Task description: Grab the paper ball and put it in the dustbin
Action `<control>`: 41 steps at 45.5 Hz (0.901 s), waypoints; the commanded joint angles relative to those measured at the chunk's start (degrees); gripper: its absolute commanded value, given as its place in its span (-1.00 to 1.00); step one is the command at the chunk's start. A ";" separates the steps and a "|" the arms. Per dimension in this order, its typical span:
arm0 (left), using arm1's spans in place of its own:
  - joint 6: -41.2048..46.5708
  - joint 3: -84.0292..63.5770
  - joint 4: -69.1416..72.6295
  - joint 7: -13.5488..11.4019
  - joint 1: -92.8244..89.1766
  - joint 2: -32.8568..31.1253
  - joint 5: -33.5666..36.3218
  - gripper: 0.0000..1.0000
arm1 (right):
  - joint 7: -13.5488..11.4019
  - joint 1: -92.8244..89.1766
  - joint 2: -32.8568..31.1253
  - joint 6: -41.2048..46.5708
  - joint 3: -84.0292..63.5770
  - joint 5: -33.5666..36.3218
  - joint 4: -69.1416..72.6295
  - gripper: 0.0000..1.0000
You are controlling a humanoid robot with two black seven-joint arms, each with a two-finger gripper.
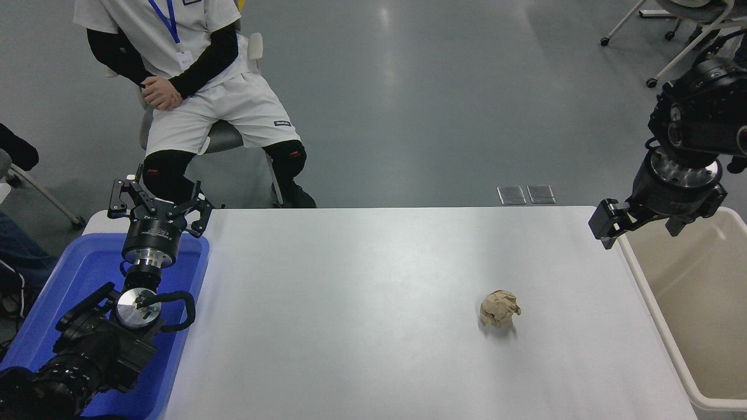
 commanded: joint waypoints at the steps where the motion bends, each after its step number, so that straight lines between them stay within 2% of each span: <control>1: 0.09 0.08 0.00 0.00 0.00 0.00 0.03 0.98 | 0.00 0.29 0.09 0.00 0.10 -0.01 0.00 1.00; 41: 0.09 0.08 0.00 0.00 0.00 0.00 -0.06 0.98 | 0.00 0.47 0.09 0.00 1.24 0.08 0.00 1.00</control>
